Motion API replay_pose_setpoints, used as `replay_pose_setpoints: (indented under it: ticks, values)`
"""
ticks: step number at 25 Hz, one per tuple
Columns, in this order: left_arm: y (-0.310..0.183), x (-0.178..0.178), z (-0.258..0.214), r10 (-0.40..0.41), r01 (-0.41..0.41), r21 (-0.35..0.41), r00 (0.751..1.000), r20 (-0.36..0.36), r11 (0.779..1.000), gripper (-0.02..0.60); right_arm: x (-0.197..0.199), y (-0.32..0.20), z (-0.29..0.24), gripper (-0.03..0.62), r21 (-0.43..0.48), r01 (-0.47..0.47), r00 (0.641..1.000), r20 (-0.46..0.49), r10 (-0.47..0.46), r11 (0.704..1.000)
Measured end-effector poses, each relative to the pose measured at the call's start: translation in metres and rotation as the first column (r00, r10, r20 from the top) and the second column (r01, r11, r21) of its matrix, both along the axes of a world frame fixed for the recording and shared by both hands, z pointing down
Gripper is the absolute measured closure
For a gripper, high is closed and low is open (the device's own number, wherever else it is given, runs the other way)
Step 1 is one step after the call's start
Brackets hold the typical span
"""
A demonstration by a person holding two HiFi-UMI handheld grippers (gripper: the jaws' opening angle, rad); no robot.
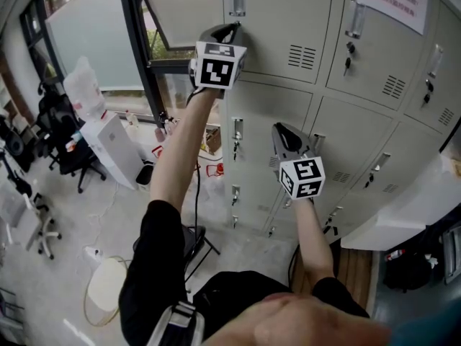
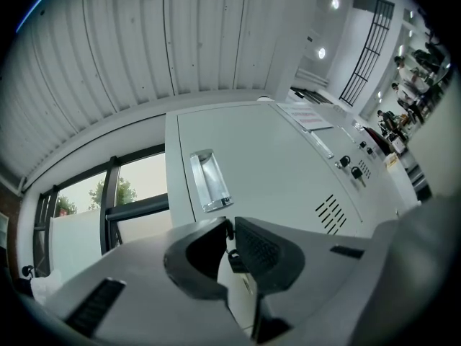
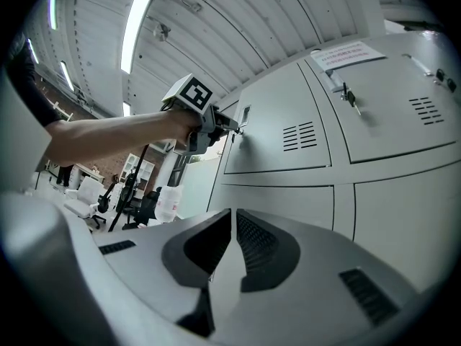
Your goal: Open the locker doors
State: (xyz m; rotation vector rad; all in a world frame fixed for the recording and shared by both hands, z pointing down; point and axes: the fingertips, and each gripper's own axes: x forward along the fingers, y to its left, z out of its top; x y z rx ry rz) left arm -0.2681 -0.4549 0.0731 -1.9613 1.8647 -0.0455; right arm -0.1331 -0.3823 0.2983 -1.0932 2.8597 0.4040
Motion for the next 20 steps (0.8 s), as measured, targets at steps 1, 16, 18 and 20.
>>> replay_pose_setpoints:
  ticks: [1, 16, 18, 20]
  values:
    - [0.000, 0.000, 0.000, 0.003, -0.003, -0.007, 1.000, 0.011, 1.000, 0.535, 0.000, 0.001, 0.000, 0.571, 0.000, 0.002, 1.000, -0.001, -0.002, 1.000]
    - [-0.002, 0.009, 0.005, -0.142, 0.178, -0.021, 0.846, 0.514, 0.984, 0.540, -0.004, 0.005, 0.009, 0.571, -0.012, 0.020, 1.000, -0.019, -0.020, 1.000]
    - [-0.002, 0.009, 0.006, -0.172, 0.214, -0.002, 0.793, 0.584, 0.977, 0.540, -0.005, 0.006, 0.010, 0.572, -0.013, 0.023, 0.999, -0.022, -0.023, 1.000]
    - [-0.003, 0.010, 0.008, -0.197, 0.243, 0.016, 0.740, 0.643, 0.970, 0.540, -0.005, 0.007, 0.011, 0.572, -0.013, 0.026, 0.999, -0.025, -0.026, 1.000]
